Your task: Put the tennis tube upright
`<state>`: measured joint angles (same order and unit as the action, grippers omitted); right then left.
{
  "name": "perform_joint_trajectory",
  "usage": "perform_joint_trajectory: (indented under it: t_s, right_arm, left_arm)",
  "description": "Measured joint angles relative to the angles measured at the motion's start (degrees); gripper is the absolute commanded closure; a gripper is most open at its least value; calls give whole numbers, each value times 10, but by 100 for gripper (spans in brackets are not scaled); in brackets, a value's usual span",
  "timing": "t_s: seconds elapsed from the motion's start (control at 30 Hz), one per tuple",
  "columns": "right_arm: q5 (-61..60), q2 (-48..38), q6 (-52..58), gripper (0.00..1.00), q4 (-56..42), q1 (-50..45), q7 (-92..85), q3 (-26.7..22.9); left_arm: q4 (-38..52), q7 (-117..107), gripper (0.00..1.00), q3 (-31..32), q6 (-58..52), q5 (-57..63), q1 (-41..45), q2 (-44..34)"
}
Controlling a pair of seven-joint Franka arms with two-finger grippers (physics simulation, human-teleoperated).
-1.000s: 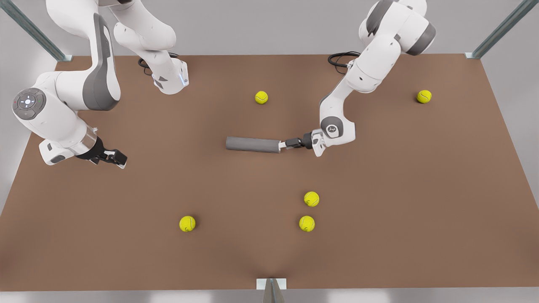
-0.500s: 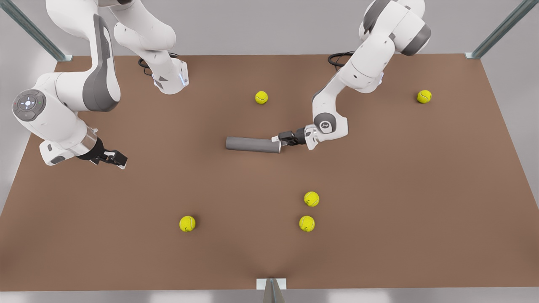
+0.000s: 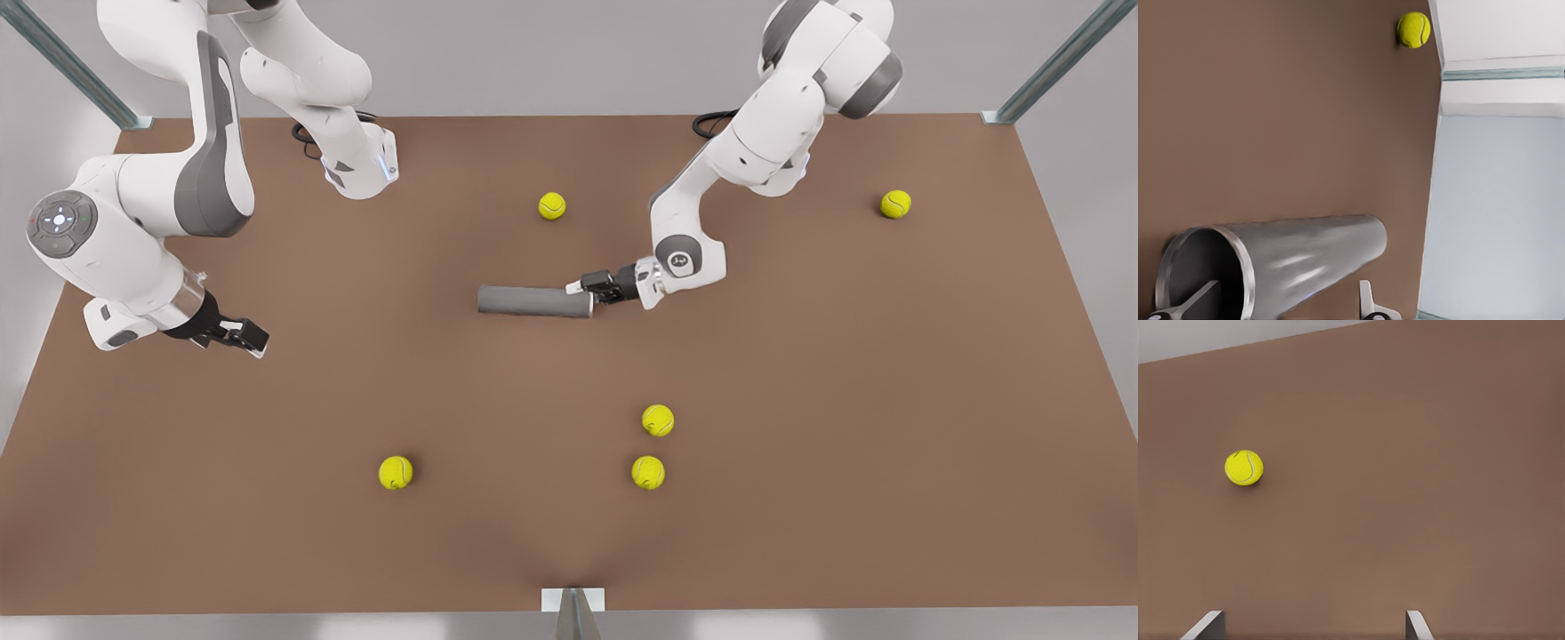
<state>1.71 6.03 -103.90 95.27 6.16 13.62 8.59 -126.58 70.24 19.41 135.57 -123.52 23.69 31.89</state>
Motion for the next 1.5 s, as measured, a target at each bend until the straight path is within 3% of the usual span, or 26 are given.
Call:
perform_joint_trajectory:
  t_s: [0.43, 1.2, 1.3, 1.5]
  right_arm:
    - [0, 1, 0, 0, -1, 1, 1, 0]
    - [-1, 6, 0, 0, -1, 0, 2, -1]
    - [-1, 9, 0, 0, -3, 0, 3, -1]
    - [1, 8, 25, 0, -54, 0, -13, -1]
  left_arm:
    - [-4, 17, 0, 0, -59, -35, -4, -5]
    - [2, 24, 1, 13, -69, -84, 10, -9]
    - [1, 23, 37, 13, -72, -89, 9, -13]
    - [1, 20, 66, 12, -74, -93, 9, -12]
